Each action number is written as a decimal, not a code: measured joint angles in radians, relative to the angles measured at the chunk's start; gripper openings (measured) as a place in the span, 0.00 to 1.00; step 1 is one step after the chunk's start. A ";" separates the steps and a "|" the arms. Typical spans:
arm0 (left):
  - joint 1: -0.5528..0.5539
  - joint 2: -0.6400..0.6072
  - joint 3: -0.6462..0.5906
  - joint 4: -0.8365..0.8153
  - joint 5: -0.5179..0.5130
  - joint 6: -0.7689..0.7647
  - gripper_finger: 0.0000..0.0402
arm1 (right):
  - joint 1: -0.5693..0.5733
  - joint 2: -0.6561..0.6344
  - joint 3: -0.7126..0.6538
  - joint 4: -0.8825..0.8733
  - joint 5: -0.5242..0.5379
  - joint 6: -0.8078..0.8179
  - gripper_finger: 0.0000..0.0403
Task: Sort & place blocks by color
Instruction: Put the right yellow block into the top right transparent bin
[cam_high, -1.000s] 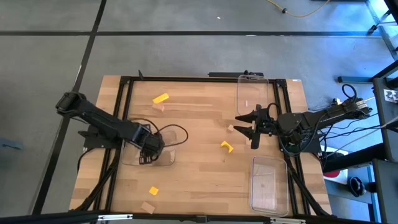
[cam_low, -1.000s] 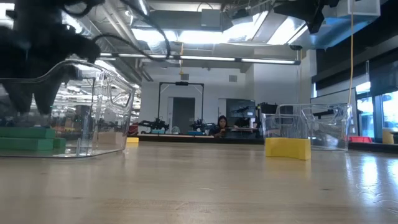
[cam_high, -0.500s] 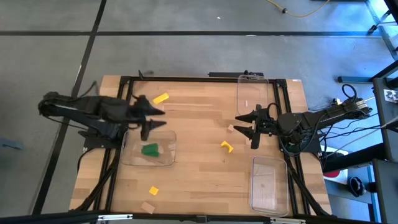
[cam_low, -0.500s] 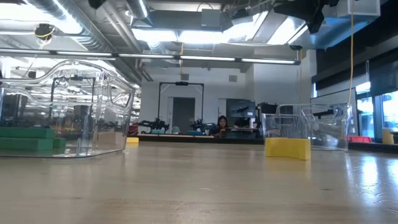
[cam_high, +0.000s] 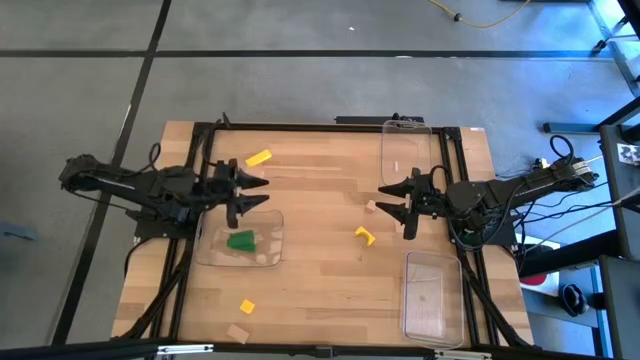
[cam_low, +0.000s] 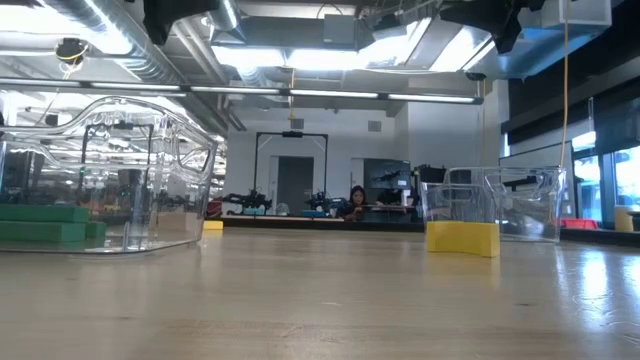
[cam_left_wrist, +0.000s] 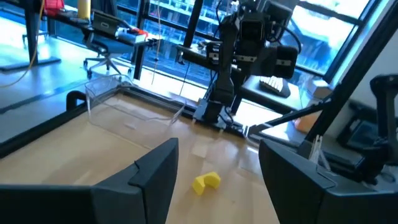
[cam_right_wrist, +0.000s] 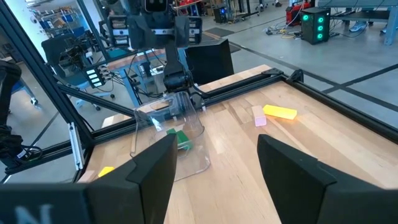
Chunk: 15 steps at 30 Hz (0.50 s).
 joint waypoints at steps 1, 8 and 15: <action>0.000 0.002 -0.001 0.000 0.000 0.015 0.53 | 0.000 0.000 0.000 0.000 0.000 0.000 0.56; 0.000 0.011 -0.001 0.006 -0.007 0.051 0.53 | 0.000 0.000 0.000 -0.001 0.000 0.000 0.56; 0.000 0.011 -0.001 0.006 -0.007 0.046 0.53 | 0.000 0.000 0.000 -0.001 0.000 0.000 0.56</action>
